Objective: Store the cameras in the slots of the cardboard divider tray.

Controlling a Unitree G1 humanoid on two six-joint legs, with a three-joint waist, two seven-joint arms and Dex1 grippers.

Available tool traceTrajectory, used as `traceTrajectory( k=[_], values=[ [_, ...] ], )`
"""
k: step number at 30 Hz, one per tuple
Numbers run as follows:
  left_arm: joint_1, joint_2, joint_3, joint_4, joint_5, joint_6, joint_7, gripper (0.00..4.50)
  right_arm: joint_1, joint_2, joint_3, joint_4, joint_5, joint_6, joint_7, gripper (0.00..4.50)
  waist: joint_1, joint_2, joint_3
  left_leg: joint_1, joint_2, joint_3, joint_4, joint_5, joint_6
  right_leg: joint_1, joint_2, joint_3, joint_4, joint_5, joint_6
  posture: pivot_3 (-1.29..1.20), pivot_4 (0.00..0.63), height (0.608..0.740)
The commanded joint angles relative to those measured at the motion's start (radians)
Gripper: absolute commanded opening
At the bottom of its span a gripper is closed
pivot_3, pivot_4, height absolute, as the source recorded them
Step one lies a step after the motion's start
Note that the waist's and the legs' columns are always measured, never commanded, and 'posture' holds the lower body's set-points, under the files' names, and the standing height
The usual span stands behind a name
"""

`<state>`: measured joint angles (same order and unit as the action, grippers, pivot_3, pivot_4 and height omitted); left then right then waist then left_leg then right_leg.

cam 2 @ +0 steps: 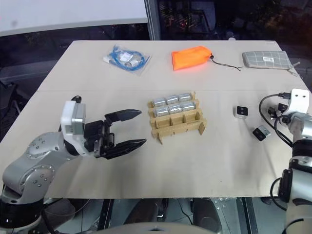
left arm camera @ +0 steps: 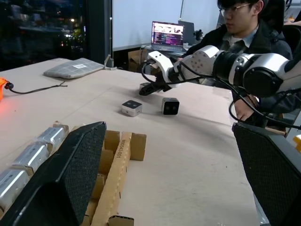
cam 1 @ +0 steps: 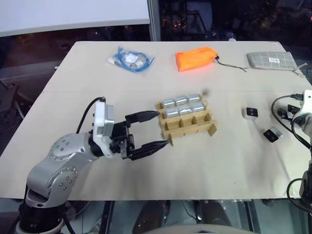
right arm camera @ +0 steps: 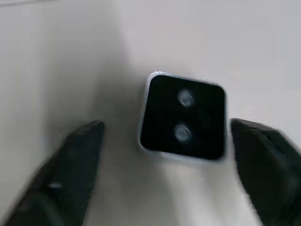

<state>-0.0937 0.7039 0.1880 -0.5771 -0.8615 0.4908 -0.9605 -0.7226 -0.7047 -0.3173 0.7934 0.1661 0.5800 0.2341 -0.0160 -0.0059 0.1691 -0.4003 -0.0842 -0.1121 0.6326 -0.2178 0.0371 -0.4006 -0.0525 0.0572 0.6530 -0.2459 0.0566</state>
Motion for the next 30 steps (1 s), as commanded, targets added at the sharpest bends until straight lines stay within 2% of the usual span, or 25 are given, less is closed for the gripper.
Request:
traceTrajectory(
  k=[1,2,6,11,14,17,19,24,30],
  values=[
    [-0.008,0.009,0.021,-0.011,0.002,-0.023,-0.007,4.50,-0.040,-0.007,0.008,0.068,-0.021,-0.076,-0.013,2.15,0.000,0.000,0.000,0.000,0.000,0.000,0.000,0.000,0.000,0.000,0.000,0.000,0.000,0.000,0.000,0.00,0.150,0.740],
    [-0.008,0.010,0.023,-0.010,0.002,-0.023,-0.008,4.50,-0.044,-0.007,0.010,0.081,-0.024,-0.086,-0.014,1.96,0.000,0.000,0.000,0.000,0.000,0.000,0.000,0.000,0.000,0.000,0.000,0.000,0.000,0.000,0.000,0.00,0.150,0.740],
    [-0.004,0.009,0.029,-0.008,0.007,-0.027,-0.003,4.50,-0.024,-0.023,0.020,0.040,-0.032,-0.090,-0.003,1.97,-0.001,0.000,0.000,0.001,0.000,0.000,0.001,0.000,0.001,0.001,0.000,0.000,0.000,0.000,0.000,0.00,0.150,0.740],
    [-0.038,-0.039,0.024,0.009,-0.004,0.036,0.156,4.50,0.204,-0.078,0.054,-0.476,0.002,-0.193,0.209,1.97,0.006,0.002,0.001,-0.001,0.000,-0.002,0.001,-0.001,0.001,0.000,0.000,-0.001,0.000,0.000,0.000,0.00,0.150,0.740],
    [-0.097,-0.058,0.021,0.020,-0.078,0.130,0.261,4.50,0.345,-0.113,0.078,-0.835,0.070,-0.209,0.362,1.97,-0.003,0.003,0.001,-0.001,0.000,-0.001,0.001,-0.001,0.002,-0.002,0.000,0.000,0.003,0.000,0.001,0.00,0.150,0.740],
    [-0.209,-0.056,0.003,0.058,-0.236,0.326,0.430,4.50,0.439,-0.147,0.167,-1.211,0.116,-0.226,0.474,1.97,-0.004,0.003,0.001,-0.001,0.001,-0.002,0.001,-0.001,0.002,-0.002,0.001,-0.001,0.005,0.000,0.001,0.00,0.150,0.740],
    [-0.295,-0.088,-0.012,0.115,-0.344,0.420,0.533,4.50,0.432,-0.119,0.257,-1.363,0.111,-0.219,0.472,1.97,-0.007,0.001,0.002,0.000,0.002,-0.003,0.002,-0.001,0.002,-0.001,0.002,-0.001,0.006,-0.001,0.002,0.00,0.150,0.740],
    [-0.441,-0.182,-0.058,0.231,-0.532,0.551,0.731,4.50,0.376,-0.051,0.415,-1.440,0.018,-0.260,0.450,1.97,0.010,-0.003,0.003,0.001,-0.001,-0.006,0.007,-0.001,0.001,0.003,-0.001,-0.005,0.005,0.000,0.002,0.00,0.150,0.740],
    [-0.515,-0.253,-0.083,0.312,-0.677,0.607,0.870,4.50,0.333,-0.008,0.463,-1.445,-0.034,-0.267,0.447,1.97,0.022,-0.005,0.004,-0.001,-0.002,-0.008,0.008,0.002,-0.004,0.002,-0.001,-0.006,0.005,0.000,0.002,0.00,0.150,0.740]
  ],
)
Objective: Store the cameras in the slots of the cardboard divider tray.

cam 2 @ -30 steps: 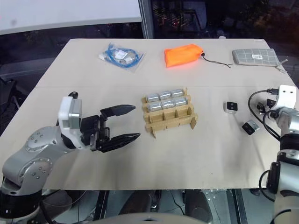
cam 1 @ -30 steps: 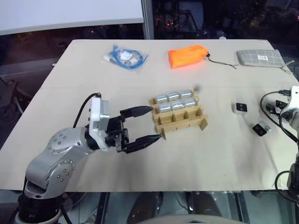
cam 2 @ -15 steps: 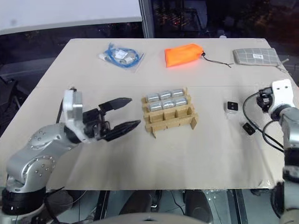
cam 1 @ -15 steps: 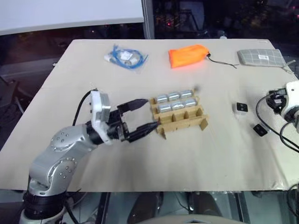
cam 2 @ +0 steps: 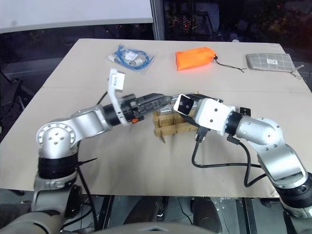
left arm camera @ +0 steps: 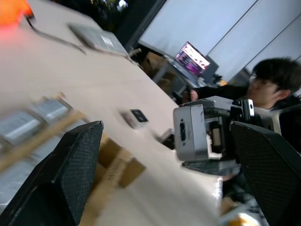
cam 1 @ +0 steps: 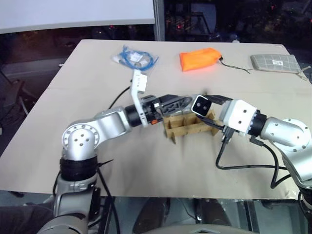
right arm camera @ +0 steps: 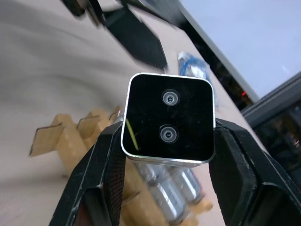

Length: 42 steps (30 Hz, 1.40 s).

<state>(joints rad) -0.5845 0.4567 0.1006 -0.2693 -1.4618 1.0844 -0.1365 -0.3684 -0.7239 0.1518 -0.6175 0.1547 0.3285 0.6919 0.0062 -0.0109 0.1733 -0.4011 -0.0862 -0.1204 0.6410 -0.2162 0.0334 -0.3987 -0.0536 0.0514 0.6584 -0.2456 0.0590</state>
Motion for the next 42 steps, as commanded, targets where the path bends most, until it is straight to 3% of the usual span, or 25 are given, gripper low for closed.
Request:
traceTrajectory(
  k=[1,3,6,12,13,17,18,23,26,30,37,42],
  values=[
    [-0.029,-0.012,0.002,0.010,-0.094,0.014,0.062,4.50,-0.023,0.016,-0.002,-0.037,-0.030,-0.017,-0.010,1.97,0.000,0.000,0.000,0.000,0.000,0.000,-0.001,0.000,0.000,-0.001,0.000,0.001,0.000,0.000,0.000,0.00,0.150,0.740],
    [-0.034,-0.017,-0.005,0.017,-0.108,0.018,0.079,4.50,-0.026,0.024,0.003,-0.044,-0.041,-0.013,-0.009,1.97,0.000,0.000,0.000,0.000,0.000,0.001,-0.003,0.000,-0.001,-0.002,0.000,0.001,0.000,0.000,0.000,0.00,0.150,0.740],
    [-0.040,-0.017,-0.020,0.026,-0.118,0.031,0.084,3.76,-0.030,0.037,0.006,-0.057,-0.048,0.004,-0.011,1.97,0.002,0.000,0.000,0.000,0.000,0.001,-0.003,0.001,-0.001,-0.003,0.000,0.001,0.000,0.000,0.000,0.00,0.150,0.740],
    [-0.059,-0.016,-0.040,0.052,-0.095,0.038,0.050,0.88,-0.040,0.057,0.007,-0.081,-0.034,0.048,0.000,1.97,0.007,0.000,0.000,-0.001,0.000,0.001,-0.003,0.001,-0.001,-0.003,0.000,0.001,0.000,0.000,0.000,0.00,0.150,0.740],
    [-0.063,-0.017,-0.041,0.057,-0.088,0.040,0.045,0.68,-0.043,0.060,0.006,-0.084,-0.029,0.056,0.001,2.46,0.007,0.000,0.000,-0.001,0.000,0.001,-0.003,0.001,-0.001,-0.003,0.000,0.002,0.000,0.000,0.000,0.00,0.150,0.740],
    [-0.077,-0.015,-0.044,0.067,-0.051,0.038,0.005,0.69,-0.047,0.065,0.011,-0.091,-0.031,0.070,0.001,4.30,0.007,0.000,0.000,-0.001,0.000,0.001,-0.003,0.001,-0.001,-0.003,0.000,0.002,0.000,0.000,0.000,0.00,0.150,0.740],
    [-0.081,-0.010,-0.041,0.072,-0.039,0.036,-0.007,0.69,-0.041,0.066,0.007,-0.097,-0.035,0.082,-0.008,4.46,0.007,0.000,0.000,-0.001,0.000,0.001,-0.003,0.001,-0.001,-0.003,0.000,0.001,0.000,0.000,0.000,0.00,0.150,0.740],
    [-0.117,0.142,-0.071,0.089,0.208,-0.028,-0.269,0.69,0.110,0.079,-0.219,-0.183,0.195,0.268,-0.007,4.46,0.008,0.000,0.000,-0.002,0.000,0.001,-0.004,0.001,-0.001,-0.003,0.000,0.001,-0.001,0.000,-0.001,0.00,0.150,0.740],
    [-0.147,0.235,-0.199,0.096,0.432,-0.136,-0.492,0.69,0.236,0.061,-0.397,-0.236,0.355,0.332,0.029,4.46,0.009,0.000,0.000,-0.002,-0.001,0.002,-0.005,0.001,-0.001,-0.004,0.000,0.002,-0.002,0.000,-0.001,0.00,0.150,0.740],
    [-0.190,0.247,-0.325,0.156,0.627,-0.249,-0.681,0.69,0.383,0.033,-0.552,-0.298,0.490,0.367,0.052,4.46,0.012,0.000,0.000,-0.004,-0.001,0.001,-0.006,0.000,-0.001,-0.004,-0.001,0.000,-0.004,0.000,-0.001,0.00,0.150,0.740],
    [-0.235,0.233,-0.438,0.302,0.898,-0.425,-0.870,0.69,0.521,0.024,-0.604,-0.366,0.513,0.346,-0.012,4.46,0.000,-0.001,0.000,-0.013,0.000,0.002,-0.005,0.001,-0.001,-0.015,-0.001,0.002,0.000,0.000,-0.001,0.00,0.150,0.740],
    [-0.247,0.220,-0.449,0.358,0.999,-0.482,-0.957,0.69,0.576,0.031,-0.590,-0.397,0.490,0.320,-0.057,4.46,0.006,-0.001,0.000,-0.014,0.000,0.001,-0.004,0.001,-0.001,-0.015,-0.001,0.001,-0.001,0.000,0.000,0.00,0.150,0.740]
  ],
)
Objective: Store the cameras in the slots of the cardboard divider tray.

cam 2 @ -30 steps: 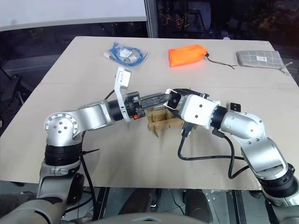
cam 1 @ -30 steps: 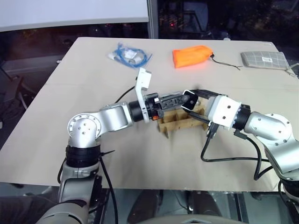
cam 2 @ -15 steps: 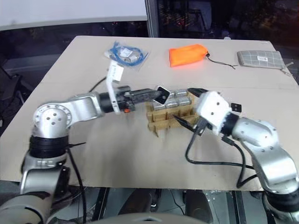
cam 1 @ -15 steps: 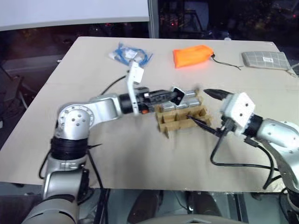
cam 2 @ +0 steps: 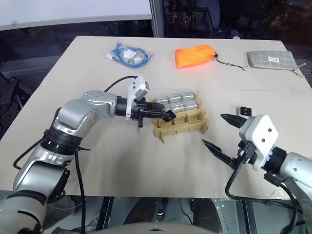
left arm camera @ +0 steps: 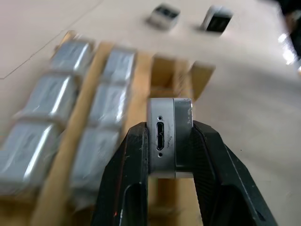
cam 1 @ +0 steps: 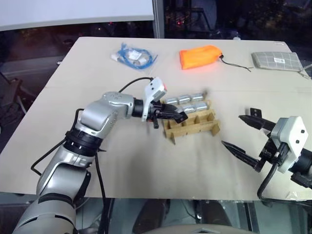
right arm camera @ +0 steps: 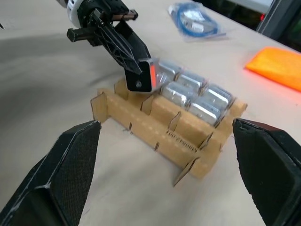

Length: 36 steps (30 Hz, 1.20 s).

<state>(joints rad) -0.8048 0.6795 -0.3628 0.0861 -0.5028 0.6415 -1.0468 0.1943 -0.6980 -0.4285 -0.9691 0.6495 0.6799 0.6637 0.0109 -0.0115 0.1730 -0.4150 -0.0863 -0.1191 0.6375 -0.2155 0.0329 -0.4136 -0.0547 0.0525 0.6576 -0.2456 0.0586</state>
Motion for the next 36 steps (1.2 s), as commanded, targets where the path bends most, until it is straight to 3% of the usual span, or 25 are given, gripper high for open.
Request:
traceTrajectory(
  k=[1,12,14,16,19,23,26,36],
  values=[
    [-0.029,-0.004,0.018,0.008,0.051,-0.042,-0.060,0.69,0.021,0.005,-0.012,-0.048,-0.005,-0.035,-0.036,4.46,0.001,0.000,0.000,0.000,0.000,0.000,0.000,0.000,0.000,0.000,0.000,0.000,0.000,0.000,0.000,0.00,0.150,0.740],
    [-0.043,-0.028,-0.026,0.049,0.226,-0.114,-0.154,0.69,0.091,-0.009,-0.036,-0.044,-0.011,-0.066,-0.057,4.46,0.000,0.000,0.000,0.000,0.000,-0.001,0.002,0.000,0.000,0.000,0.000,-0.001,0.001,0.000,0.000,0.00,0.150,0.740],
    [-0.047,-0.041,-0.016,0.057,0.237,-0.117,-0.151,1.71,0.102,-0.010,-0.043,-0.042,-0.009,-0.068,-0.061,4.50,0.000,0.000,0.000,0.000,0.000,-0.001,0.002,-0.001,0.003,0.000,0.001,-0.001,0.002,0.000,0.000,0.00,0.150,0.740],
    [-0.045,-0.056,0.024,0.036,0.213,-0.133,-0.155,2.45,0.118,-0.007,-0.045,-0.044,-0.030,-0.066,-0.081,4.50,0.001,0.000,0.000,0.000,0.000,-0.001,0.003,-0.002,0.003,0.000,0.001,-0.001,0.002,0.000,0.000,0.00,0.150,0.740],
    [-0.024,-0.053,0.116,-0.045,0.121,-0.077,-0.168,3.80,0.136,0.002,-0.061,-0.028,-0.046,-0.027,-0.136,4.50,0.000,0.000,0.000,-0.001,0.000,-0.001,0.004,-0.001,0.003,0.000,0.001,-0.001,0.003,0.000,0.000,0.00,0.150,0.740],
    [0.069,-0.032,0.251,-0.197,0.004,-0.021,-0.148,3.80,0.132,-0.033,-0.107,0.083,-0.072,0.100,-0.204,4.50,-0.004,0.000,0.000,-0.001,0.000,-0.001,0.005,-0.001,0.002,0.000,0.001,-0.001,0.004,0.000,0.000,0.00,0.150,0.740],
    [0.194,-0.072,0.366,-0.307,-0.094,-0.025,-0.089,3.80,0.092,-0.081,-0.115,0.195,-0.120,0.152,-0.230,4.50,-0.004,0.001,-0.001,0.001,0.000,0.000,0.005,-0.001,0.002,0.001,0.000,0.000,0.004,0.000,0.000,0.00,0.150,0.740],
    [0.532,-0.009,0.457,-0.506,-0.178,-0.112,-0.148,3.80,-0.113,-0.224,-0.013,0.563,-0.190,0.171,-0.140,4.50,0.003,0.001,-0.001,0.001,0.001,0.001,0.006,-0.002,0.003,0.002,0.000,0.000,0.004,0.000,0.000,0.00,0.150,0.740]
  ],
)
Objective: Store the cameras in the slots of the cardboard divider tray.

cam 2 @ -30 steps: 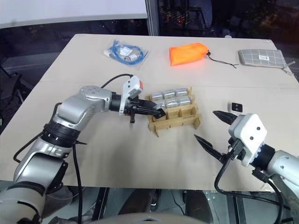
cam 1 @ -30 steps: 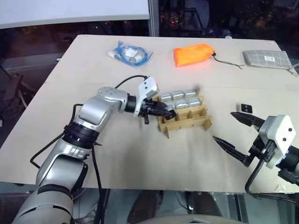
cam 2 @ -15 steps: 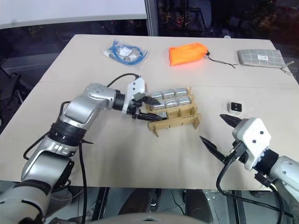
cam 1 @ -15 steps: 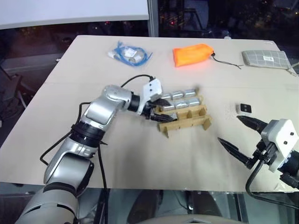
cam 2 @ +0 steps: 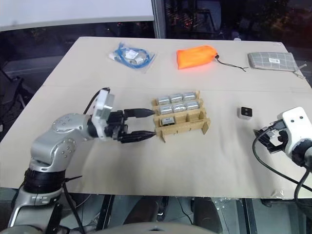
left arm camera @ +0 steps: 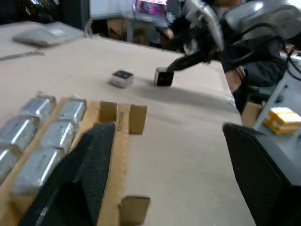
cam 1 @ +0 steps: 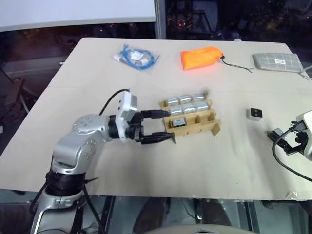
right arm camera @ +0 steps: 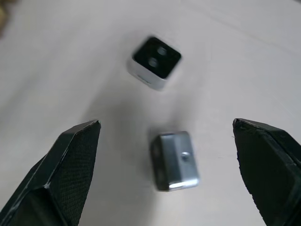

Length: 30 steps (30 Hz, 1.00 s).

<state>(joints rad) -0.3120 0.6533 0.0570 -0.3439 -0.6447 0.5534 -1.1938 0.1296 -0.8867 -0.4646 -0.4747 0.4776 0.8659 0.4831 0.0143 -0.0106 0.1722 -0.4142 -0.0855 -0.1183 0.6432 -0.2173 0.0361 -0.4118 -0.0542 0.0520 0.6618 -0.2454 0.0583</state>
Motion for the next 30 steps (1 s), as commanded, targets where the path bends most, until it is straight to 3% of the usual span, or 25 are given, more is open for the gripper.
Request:
traceTrajectory(
  k=[1,15,16,18,23,30],
  values=[
    [0.061,0.021,0.046,-0.092,-0.041,-0.025,0.007,3.80,-0.065,-0.048,0.039,0.102,-0.024,-0.011,0.054,4.50,-0.001,0.000,0.000,0.000,0.000,0.000,0.000,0.000,0.000,0.000,0.000,0.000,0.000,0.000,0.000,0.00,0.150,0.740],
    [0.184,0.055,0.085,-0.172,-0.080,-0.059,0.043,3.80,-0.114,-0.088,0.094,0.214,-0.055,0.001,0.154,4.50,-0.002,0.001,0.000,0.000,0.000,0.000,0.001,-0.001,0.001,0.001,0.000,0.000,0.000,0.000,0.000,0.00,0.150,0.740],
    [0.187,0.054,0.089,-0.172,-0.091,-0.065,0.035,3.97,-0.116,-0.087,0.097,0.219,-0.058,0.000,0.157,3.96,-0.002,0.001,0.000,0.000,0.000,0.000,0.001,-0.001,0.001,0.001,0.000,0.000,0.000,0.000,0.000,0.00,0.150,0.740],
    [0.194,0.056,0.096,-0.176,-0.110,-0.070,0.023,3.97,-0.116,-0.086,0.100,0.227,-0.063,-0.002,0.165,3.22,-0.001,0.001,-0.001,0.000,0.000,0.000,0.001,-0.001,0.001,0.001,0.000,0.000,0.000,0.000,0.000,0.00,0.150,0.740],
    [0.218,0.072,0.109,-0.188,-0.139,-0.087,-0.003,3.97,-0.103,-0.096,0.105,0.238,-0.081,-0.009,0.193,0.70,-0.001,0.001,-0.001,0.000,0.000,0.000,0.001,-0.001,0.001,0.001,0.000,0.000,0.000,0.000,0.000,0.00,0.150,0.740],
    [0.209,0.056,0.117,-0.194,-0.163,-0.128,-0.007,3.97,-0.144,-0.100,0.104,0.224,-0.093,-0.023,0.202,0.71,-0.001,0.001,-0.001,0.000,0.000,0.000,0.001,-0.001,0.001,0.001,0.000,0.000,0.000,0.000,0.000,0.00,0.150,0.740]
  ],
)
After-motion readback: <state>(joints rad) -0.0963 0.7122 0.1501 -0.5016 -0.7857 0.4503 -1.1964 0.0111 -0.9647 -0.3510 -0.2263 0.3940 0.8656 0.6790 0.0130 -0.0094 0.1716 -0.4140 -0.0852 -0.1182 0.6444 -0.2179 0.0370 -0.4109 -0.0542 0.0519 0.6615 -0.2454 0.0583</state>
